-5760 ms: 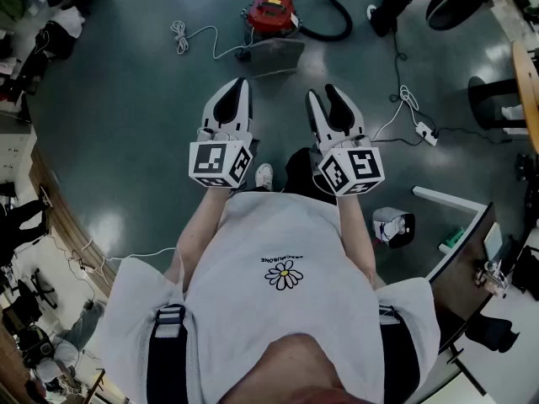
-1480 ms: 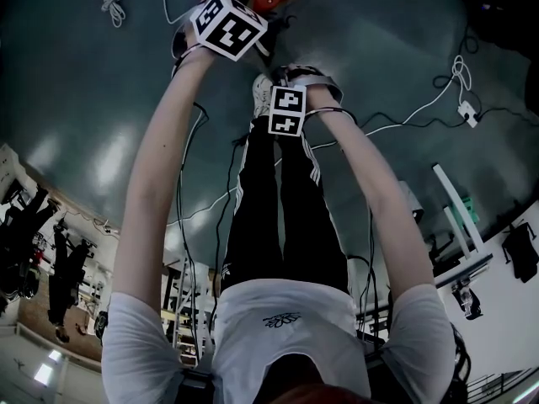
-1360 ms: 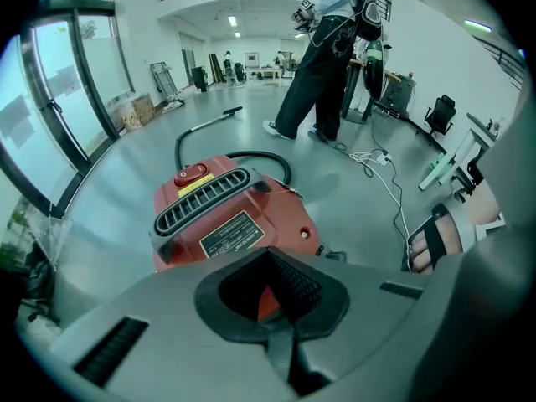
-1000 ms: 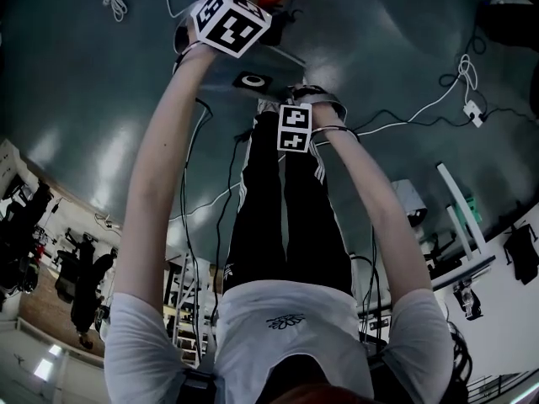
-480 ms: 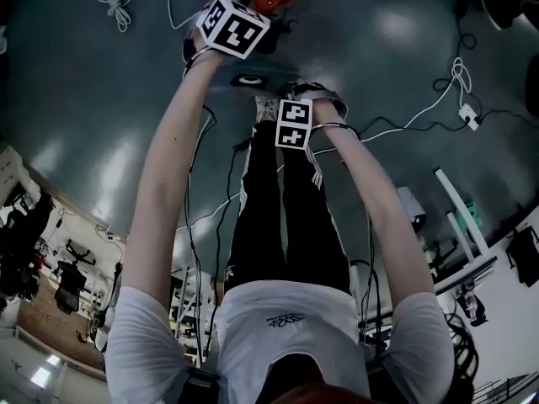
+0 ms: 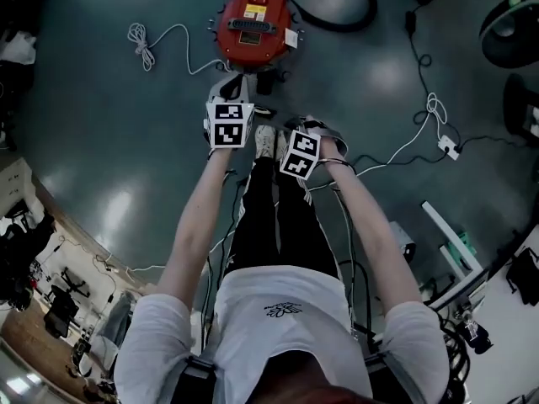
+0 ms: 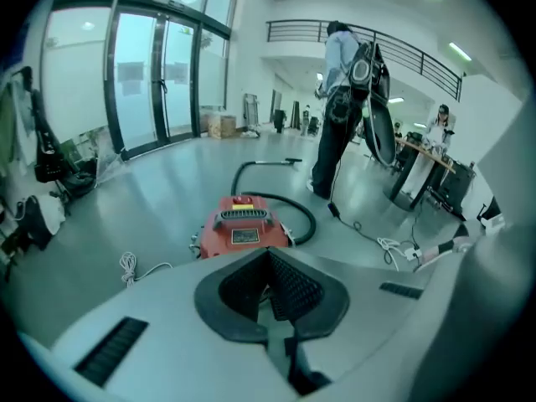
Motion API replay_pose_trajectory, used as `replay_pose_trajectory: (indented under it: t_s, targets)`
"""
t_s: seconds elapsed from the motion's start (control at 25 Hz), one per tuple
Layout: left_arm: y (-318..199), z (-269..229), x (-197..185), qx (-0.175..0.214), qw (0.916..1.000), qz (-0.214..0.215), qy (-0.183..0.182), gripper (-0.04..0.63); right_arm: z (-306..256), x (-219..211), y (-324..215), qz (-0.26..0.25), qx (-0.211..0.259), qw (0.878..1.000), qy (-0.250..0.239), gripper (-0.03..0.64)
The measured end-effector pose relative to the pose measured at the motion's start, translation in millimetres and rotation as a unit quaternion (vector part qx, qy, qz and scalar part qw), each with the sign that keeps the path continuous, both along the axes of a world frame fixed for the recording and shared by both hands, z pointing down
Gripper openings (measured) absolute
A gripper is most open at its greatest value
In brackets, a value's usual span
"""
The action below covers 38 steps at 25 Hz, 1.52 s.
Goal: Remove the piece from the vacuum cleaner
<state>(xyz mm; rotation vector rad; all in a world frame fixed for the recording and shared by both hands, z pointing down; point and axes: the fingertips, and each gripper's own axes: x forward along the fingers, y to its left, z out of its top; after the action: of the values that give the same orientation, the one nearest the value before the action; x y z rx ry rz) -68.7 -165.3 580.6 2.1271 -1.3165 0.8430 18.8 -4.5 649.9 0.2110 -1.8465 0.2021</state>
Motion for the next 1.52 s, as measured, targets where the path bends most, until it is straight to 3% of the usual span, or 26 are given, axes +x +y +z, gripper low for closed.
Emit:
replay_pose_trajectory:
  t_s: [0.08, 0.24, 0.36, 0.48, 0.64, 0.88, 1.04, 1.12, 1.2, 1.32, 1.52]
  targets:
    - [11, -46, -4, 0.034, 0.9990, -0.022, 0.017, 0.005, -40, 4, -15, 0.015, 0.032, 0.999, -0.008, 0.021]
    - [40, -153, 2, 0.096, 0.9912, -0.070, 0.058, 0.005, -129, 17, -22, 0.091, 0.053, 0.993, -0.043, 0.021]
    - [32, -243, 10, 0.161, 0.9788, -0.090, 0.090, 0.005, -205, 25, -54, 0.125, 0.124, 0.982, -0.067, 0.021]
    - [17, -324, 11, 0.239, 0.9629, -0.079, 0.096, 0.005, -283, 25, -93, 0.156, 0.208, 0.960, -0.104, 0.021]
    - [6, -414, -4, 0.332, 0.9346, -0.078, 0.102, 0.005, -382, 19, -134, 0.212, 0.304, 0.911, -0.178, 0.021]
    - [16, -509, -25, 0.441, 0.8860, -0.086, 0.115, 0.005, -507, 29, -161, 0.304, 0.386, 0.810, -0.321, 0.023]
    - [13, -534, -18, 0.478, 0.8698, -0.068, 0.104, 0.005, -561, 43, -164, 0.342, 0.384, 0.745, -0.424, 0.023]
    - [9, -539, -14, 0.483, 0.8660, -0.067, 0.113, 0.005, -579, 53, -166, 0.358, 0.390, 0.721, -0.446, 0.023]
    - [10, -545, -11, 0.488, 0.8611, -0.069, 0.127, 0.005, -591, 60, -164, 0.365, 0.395, 0.709, -0.455, 0.023]
    - [19, -556, -8, 0.500, 0.8530, -0.068, 0.134, 0.005, -601, 64, -156, 0.367, 0.398, 0.704, -0.460, 0.023]
    - [28, -552, -9, 0.497, 0.8535, -0.068, 0.142, 0.005, -597, 63, -144, 0.371, 0.392, 0.703, -0.463, 0.023]
